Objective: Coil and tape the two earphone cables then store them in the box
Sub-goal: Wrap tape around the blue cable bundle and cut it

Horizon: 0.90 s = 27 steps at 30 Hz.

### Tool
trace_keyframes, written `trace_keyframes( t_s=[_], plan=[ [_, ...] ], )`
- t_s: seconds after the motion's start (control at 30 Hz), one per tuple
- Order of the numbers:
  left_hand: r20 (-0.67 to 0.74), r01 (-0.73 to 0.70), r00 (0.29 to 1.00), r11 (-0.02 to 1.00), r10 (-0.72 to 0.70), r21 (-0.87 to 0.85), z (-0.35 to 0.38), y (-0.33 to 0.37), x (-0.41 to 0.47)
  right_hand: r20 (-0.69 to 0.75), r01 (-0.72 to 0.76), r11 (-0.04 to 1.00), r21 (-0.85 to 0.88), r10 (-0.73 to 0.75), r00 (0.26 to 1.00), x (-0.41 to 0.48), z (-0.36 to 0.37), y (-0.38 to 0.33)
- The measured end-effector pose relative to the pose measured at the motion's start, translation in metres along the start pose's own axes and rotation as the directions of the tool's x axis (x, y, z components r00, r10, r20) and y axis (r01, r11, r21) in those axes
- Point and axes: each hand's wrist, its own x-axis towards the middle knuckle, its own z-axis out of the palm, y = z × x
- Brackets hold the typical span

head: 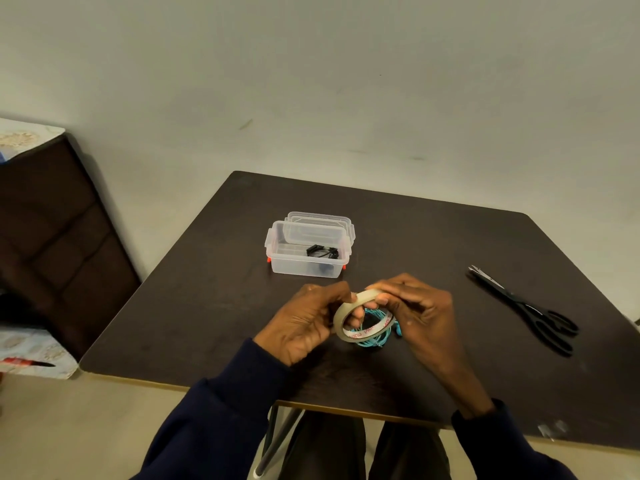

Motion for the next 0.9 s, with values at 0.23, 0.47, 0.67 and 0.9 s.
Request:
trace_keyframes(
  t_s=[0.23, 0.47, 0.67, 0.9],
  plan=[
    [0.004, -0.016, 1.0, 0.995, 0.016, 0.103, -0.001, -0.006, 0.004, 0.178, 0.204, 0.9, -0.386, -0.145, 0.973, 0.003, -0.013, -0.015],
    [-0.035, -0.022, 0.999, 0.986, 0.028, 0.168, 0.0, -0.01, 0.008, 0.222, 0.275, 0.836, -0.475, -0.188, 0.957, 0.0, -0.014, -0.02],
    [0.041, 0.012, 0.999, 0.998, -0.014, 0.061, -0.003, -0.007, 0.006, 0.137, 0.178, 0.939, -0.294, -0.142, 0.98, 0.0, -0.014, -0.012],
    [0.074, 0.04, 0.997, 0.998, -0.036, -0.045, -0.005, -0.007, 0.007, 0.083, 0.123, 0.965, -0.232, -0.106, 0.991, -0.003, -0.013, -0.004]
  ],
)
